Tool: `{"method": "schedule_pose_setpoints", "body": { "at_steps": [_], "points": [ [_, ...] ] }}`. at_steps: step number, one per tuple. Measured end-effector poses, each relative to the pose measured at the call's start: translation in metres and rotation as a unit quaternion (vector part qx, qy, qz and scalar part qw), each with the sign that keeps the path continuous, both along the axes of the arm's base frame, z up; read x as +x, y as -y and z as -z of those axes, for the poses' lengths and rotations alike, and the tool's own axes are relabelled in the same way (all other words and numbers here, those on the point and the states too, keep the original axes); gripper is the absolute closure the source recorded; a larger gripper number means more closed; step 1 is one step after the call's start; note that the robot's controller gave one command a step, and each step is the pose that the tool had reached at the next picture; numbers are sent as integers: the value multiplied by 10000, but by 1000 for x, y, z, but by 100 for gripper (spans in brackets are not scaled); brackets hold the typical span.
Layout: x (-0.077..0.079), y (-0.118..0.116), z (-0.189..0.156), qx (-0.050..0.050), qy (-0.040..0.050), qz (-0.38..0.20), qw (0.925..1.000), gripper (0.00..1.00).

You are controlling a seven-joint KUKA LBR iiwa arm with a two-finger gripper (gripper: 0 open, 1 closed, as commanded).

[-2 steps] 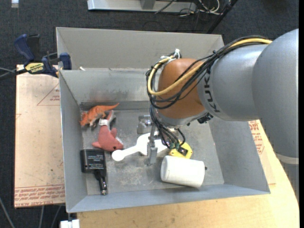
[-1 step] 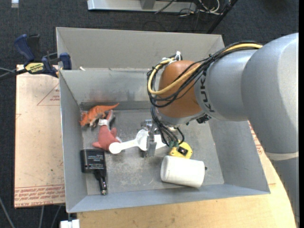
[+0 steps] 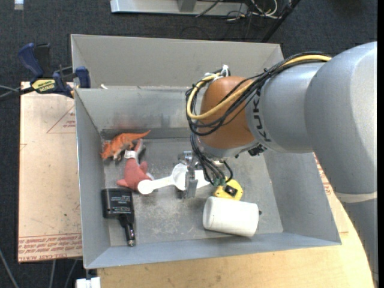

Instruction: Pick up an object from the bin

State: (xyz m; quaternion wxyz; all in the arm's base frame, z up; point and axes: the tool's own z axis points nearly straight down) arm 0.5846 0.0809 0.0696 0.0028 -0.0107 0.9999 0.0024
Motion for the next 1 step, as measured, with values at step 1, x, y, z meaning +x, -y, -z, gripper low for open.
{"method": "schedule_pose_setpoints", "body": {
  "at_steps": [1],
  "points": [
    [-12,2,-145,6,25,-107,9999,100]
  ]
}}
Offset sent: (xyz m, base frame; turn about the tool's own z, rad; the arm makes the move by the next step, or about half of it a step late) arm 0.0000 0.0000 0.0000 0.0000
